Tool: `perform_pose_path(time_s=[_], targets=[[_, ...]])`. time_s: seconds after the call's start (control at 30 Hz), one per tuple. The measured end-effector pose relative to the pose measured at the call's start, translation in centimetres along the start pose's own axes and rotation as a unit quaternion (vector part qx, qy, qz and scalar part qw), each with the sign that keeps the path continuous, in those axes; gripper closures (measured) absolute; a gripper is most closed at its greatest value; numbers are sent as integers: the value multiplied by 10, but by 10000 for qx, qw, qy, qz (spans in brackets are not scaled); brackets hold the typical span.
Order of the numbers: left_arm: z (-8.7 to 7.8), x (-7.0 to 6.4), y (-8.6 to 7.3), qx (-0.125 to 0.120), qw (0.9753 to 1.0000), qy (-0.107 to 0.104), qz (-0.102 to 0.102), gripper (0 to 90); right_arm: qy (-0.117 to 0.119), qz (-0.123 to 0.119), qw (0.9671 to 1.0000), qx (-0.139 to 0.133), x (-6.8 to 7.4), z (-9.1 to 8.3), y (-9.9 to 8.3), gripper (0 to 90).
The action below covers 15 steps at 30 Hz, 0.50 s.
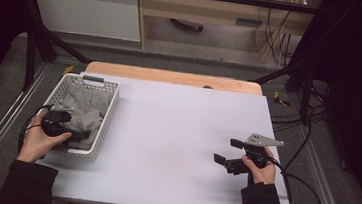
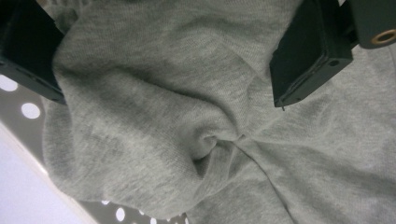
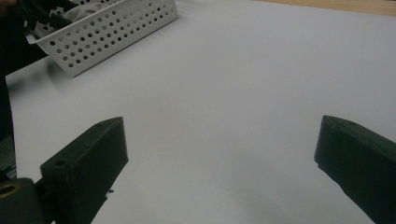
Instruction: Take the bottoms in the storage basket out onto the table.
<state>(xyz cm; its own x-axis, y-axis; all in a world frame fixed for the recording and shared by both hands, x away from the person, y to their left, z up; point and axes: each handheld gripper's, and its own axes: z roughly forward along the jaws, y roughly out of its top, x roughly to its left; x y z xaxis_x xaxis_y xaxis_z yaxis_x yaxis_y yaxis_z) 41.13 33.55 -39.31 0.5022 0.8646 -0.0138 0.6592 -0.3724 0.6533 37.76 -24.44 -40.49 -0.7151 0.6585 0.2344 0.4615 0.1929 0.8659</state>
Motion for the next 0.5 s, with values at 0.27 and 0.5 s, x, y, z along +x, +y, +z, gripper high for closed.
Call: perform_pose_path(time_s=[0.27, 0.5], targets=[[4, -2, -1, 218, 9998, 30, -21, 84, 4, -6, 10000, -5, 0, 0, 0, 30], [5, -1, -2, 323, 9993, -47, -159, 122, 8, -4, 10000, -10, 0, -1, 0, 29]])
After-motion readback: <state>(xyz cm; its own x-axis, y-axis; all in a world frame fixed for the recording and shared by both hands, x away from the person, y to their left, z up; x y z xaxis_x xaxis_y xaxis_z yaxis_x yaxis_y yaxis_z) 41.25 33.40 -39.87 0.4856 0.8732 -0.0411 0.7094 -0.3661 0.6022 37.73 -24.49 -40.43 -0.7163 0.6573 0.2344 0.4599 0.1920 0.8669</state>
